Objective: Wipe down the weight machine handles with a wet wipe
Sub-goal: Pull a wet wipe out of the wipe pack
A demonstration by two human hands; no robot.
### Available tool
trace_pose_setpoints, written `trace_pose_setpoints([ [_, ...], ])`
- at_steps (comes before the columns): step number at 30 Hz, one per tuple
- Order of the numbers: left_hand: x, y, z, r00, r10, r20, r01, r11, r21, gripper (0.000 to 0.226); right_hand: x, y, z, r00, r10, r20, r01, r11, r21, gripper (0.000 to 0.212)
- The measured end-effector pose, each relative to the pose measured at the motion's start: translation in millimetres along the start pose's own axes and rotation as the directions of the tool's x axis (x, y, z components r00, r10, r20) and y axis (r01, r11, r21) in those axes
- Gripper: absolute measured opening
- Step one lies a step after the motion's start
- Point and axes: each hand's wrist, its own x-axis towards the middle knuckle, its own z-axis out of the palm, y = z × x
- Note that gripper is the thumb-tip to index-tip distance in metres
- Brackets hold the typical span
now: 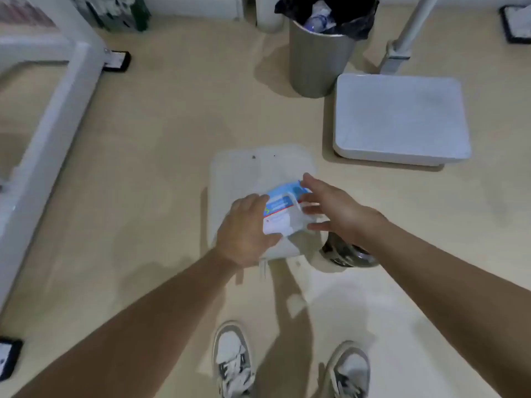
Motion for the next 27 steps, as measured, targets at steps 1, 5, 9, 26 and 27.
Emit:
trace_pose_setpoints([
  [1, 9.5, -5.2, 9.5, 0.998, 0.060, -0.009, -0.059, 0.993, 0.098, 0.082, 13.6, 4.4, 1.3, 0.999, -0.049, 0.006, 0.049, 0.988, -0.146, 0.039],
  [5, 30.6, -21.2, 19.9, 0.985, 0.168, -0.044, -0.154, 0.961, 0.231, 0.082, 46.9, 8.1, -8.3, 0.959, -0.207, 0.193, 0.280, 0.795, -0.538, 0.037],
  [9, 35.2, -33.6, 27.9, 0.951, 0.277, -0.135, -0.250, 0.950, 0.188, 0.073, 65.9, 17.4, -15.6, 0.847, -0.352, 0.398, 0.524, 0.432, -0.734, 0.059],
  [26, 41.3, -41.0, 3.9, 0.958, 0.265, -0.106, -0.279, 0.949, -0.147, 0.051, 64.3, 55.2, -5.4, 0.683, -0.664, 0.304, 0.573, 0.230, -0.787, 0.063],
  [27, 44.0, -41.3, 2.8, 0.970, 0.203, -0.134, -0.229, 0.948, -0.219, 0.054, 64.2, 56.7, -4.8, 0.678, -0.667, 0.308, 0.587, 0.239, -0.773, 0.070],
])
